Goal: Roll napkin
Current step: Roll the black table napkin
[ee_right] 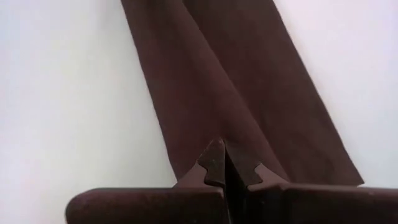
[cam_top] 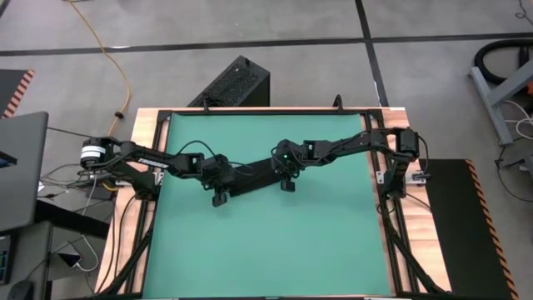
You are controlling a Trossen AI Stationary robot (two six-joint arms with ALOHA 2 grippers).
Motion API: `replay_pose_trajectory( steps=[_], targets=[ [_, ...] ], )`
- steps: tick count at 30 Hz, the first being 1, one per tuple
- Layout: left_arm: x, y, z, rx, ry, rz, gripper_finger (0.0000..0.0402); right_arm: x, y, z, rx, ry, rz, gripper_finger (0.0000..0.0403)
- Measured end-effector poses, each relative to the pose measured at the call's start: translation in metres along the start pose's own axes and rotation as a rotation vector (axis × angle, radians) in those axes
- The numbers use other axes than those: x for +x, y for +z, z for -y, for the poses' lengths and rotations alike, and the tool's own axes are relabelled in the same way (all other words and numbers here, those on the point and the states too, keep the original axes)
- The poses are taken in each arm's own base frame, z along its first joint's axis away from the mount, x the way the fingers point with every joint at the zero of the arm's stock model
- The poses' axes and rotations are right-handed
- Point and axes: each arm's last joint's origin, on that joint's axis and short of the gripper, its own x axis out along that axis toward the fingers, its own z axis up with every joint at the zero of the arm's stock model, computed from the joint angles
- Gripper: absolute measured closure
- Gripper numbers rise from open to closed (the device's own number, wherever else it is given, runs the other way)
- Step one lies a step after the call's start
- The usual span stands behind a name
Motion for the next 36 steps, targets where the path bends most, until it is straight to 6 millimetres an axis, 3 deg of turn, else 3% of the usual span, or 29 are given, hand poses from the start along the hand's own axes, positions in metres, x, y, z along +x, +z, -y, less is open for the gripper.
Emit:
replay_pose_trajectory(
  steps=[7, 17, 26, 30, 36],
  targets=[
    [0.000, 0.000, 0.000, -0.002, 0.001, 0.000, 0.0401, 0.000, -0.002, 0.002, 0.005, -0.007, -0.007, 0.0389],
    [0.000, 0.003, 0.000, 0.041, 0.026, 0.031, 0.0395, 0.006, -0.021, 0.002, 0.052, -0.047, -0.048, 0.0389],
    [-0.001, 0.007, -0.001, 0.065, 0.055, 0.073, 0.0310, 0.006, -0.021, 0.001, 0.050, -0.048, -0.046, 0.0389],
    [-0.007, 0.008, -0.004, 0.000, 0.190, 0.097, 0.0284, 0.006, -0.021, 0.001, 0.050, -0.050, -0.046, 0.0389],
    [-0.035, 0.010, -0.001, 0.040, 0.296, 0.170, 0.0289, 0.006, -0.020, 0.001, 0.062, -0.052, -0.041, 0.0389]
  ],
)
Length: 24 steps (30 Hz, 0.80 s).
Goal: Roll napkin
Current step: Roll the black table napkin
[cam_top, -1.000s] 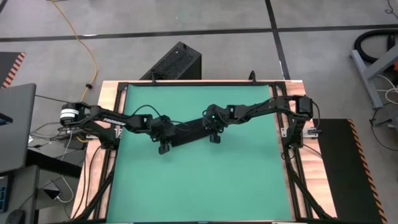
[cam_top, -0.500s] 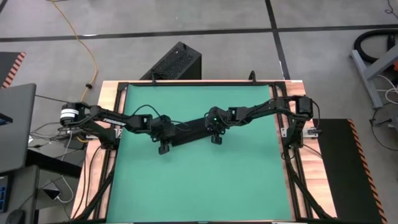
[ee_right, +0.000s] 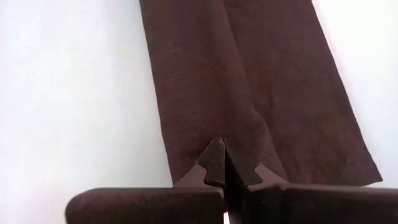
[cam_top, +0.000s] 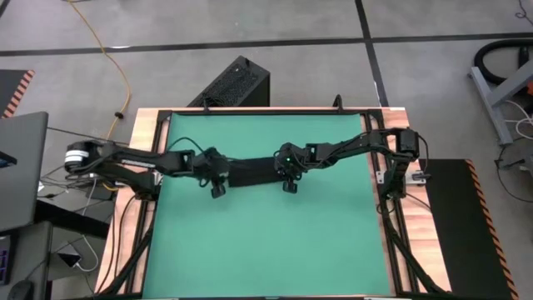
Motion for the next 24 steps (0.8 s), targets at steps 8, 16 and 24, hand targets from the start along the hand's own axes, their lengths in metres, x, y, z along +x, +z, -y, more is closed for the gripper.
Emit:
replay_pose_trajectory(
  steps=[8, 16, 24],
  targets=[
    [-0.025, 0.010, 0.008, 0.105, -0.037, 0.272, 0.0362, 0.000, 0.000, 0.000, 0.011, 0.000, 0.002, 0.0389],
    [-0.001, -0.019, 0.018, 0.192, -0.008, 0.365, 0.0400, 0.000, 0.000, 0.000, 0.012, 0.001, 0.003, 0.0389],
    [0.019, -0.032, 0.018, 0.194, 0.044, 0.305, 0.0401, 0.000, 0.001, 0.000, 0.011, 0.000, 0.017, 0.0389]
  ],
)
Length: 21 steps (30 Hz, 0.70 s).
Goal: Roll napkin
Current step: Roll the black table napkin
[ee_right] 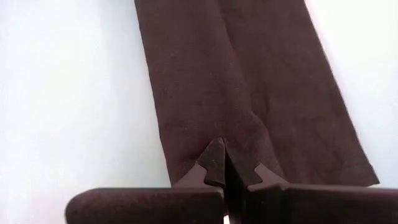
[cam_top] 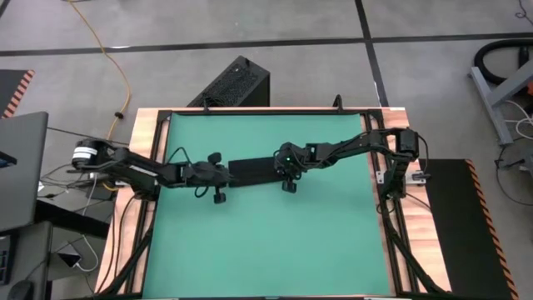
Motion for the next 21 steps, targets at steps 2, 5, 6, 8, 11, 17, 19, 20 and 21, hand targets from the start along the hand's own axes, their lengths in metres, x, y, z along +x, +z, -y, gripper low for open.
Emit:
replay_pose_trajectory(
  steps=[2, 5, 6, 8, 11, 17, 19, 20, 21],
  targets=[
    [0.003, -0.001, 0.001, -0.002, 0.000, 0.010, 0.0401, 0.000, 0.000, 0.000, 0.001, 0.000, 0.001, 0.0389],
    [0.009, -0.006, 0.002, 0.003, -0.001, -0.016, 0.0401, 0.000, 0.000, 0.000, 0.002, 0.000, 0.001, 0.0389],
    [0.011, -0.008, 0.003, 0.004, -0.002, -0.024, 0.0401, 0.000, 0.000, 0.000, 0.002, 0.000, 0.001, 0.0389],
    [0.014, -0.012, 0.004, 0.008, -0.001, -0.048, 0.0401, 0.000, 0.000, 0.000, 0.002, 0.000, 0.002, 0.0389],
    [0.019, -0.016, 0.004, 0.007, 0.016, -0.061, 0.0402, 0.000, 0.001, 0.000, 0.001, 0.000, 0.007, 0.0389],
    [0.023, -0.024, 0.003, 0.021, 0.035, -0.113, 0.0401, -0.015, 0.011, -0.004, -0.042, 0.002, 0.072, 0.0385],
    [0.023, -0.025, 0.003, 0.034, 0.034, -0.124, 0.0401, -0.027, 0.018, -0.006, -0.071, 0.002, 0.125, 0.0384],
    [0.023, -0.025, 0.003, 0.038, 0.032, -0.127, 0.0401, -0.033, 0.021, -0.007, -0.083, 0.002, 0.146, 0.0384],
    [0.023, -0.025, 0.003, 0.040, 0.032, -0.130, 0.0401, -0.039, 0.023, -0.008, -0.094, 0.001, 0.161, 0.0384]
  ],
)
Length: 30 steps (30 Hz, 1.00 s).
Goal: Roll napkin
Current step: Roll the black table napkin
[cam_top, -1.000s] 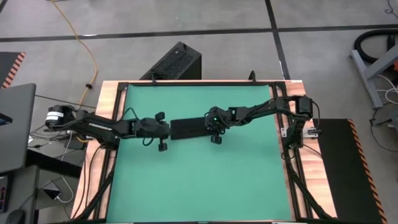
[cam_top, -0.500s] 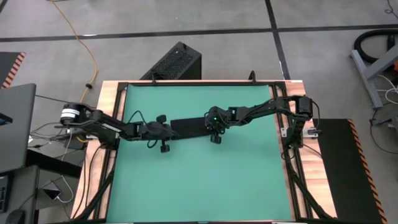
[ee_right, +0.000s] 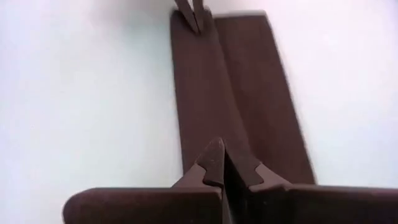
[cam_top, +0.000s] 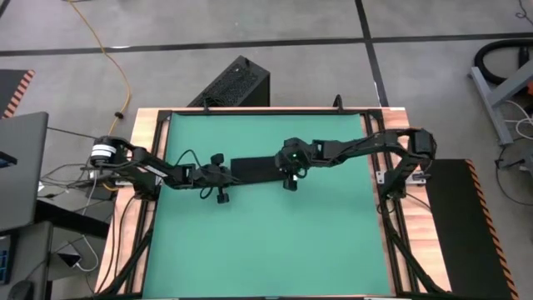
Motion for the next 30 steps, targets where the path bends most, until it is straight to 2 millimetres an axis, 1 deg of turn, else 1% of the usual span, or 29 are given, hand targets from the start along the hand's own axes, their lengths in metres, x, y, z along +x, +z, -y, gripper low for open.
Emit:
replay_pose_trajectory(
  steps=[3, 4, 6, 8, 10, 14, 16, 18, 20, 30],
  targets=[
    [0.000, -0.001, 0.000, 0.006, -0.002, -0.009, 0.0401, -0.012, 0.004, -0.004, -0.083, 0.059, 0.008, 0.0379],
    [0.000, -0.001, 0.000, 0.008, -0.003, -0.011, 0.0401, -0.013, 0.002, -0.007, -0.123, 0.077, -0.008, 0.0373],
    [0.000, -0.001, 0.000, 0.009, -0.003, -0.015, 0.0401, -0.008, -0.001, -0.013, -0.178, 0.094, -0.038, 0.0352],
    [0.000, -0.001, 0.000, 0.010, -0.003, -0.017, 0.0401, 0.000, -0.008, -0.018, -0.218, 0.113, -0.086, 0.0318],
    [0.000, -0.002, 0.000, 0.019, -0.003, -0.020, 0.0401, 0.007, -0.013, -0.022, -0.262, 0.117, -0.110, 0.0275],
    [0.000, -0.002, 0.000, 0.026, -0.004, -0.023, 0.0401, 0.022, -0.023, -0.024, -0.334, 0.037, -0.179, 0.0181],
    [0.000, -0.002, 0.000, 0.027, -0.004, -0.024, 0.0401, 0.027, -0.027, -0.023, -0.371, -0.015, -0.215, 0.0153],
    [0.000, -0.002, 0.000, 0.027, -0.004, -0.025, 0.0401, 0.029, -0.030, -0.022, -0.398, -0.053, -0.242, 0.0143],
    [0.000, -0.003, 0.000, 0.028, -0.004, -0.026, 0.0401, 0.030, -0.032, -0.020, -0.404, -0.065, -0.263, 0.0142],
    [0.000, -0.003, 0.000, 0.039, -0.005, -0.029, 0.0401, 0.031, -0.038, -0.006, -0.350, -0.096, -0.315, 0.0153]
  ],
)
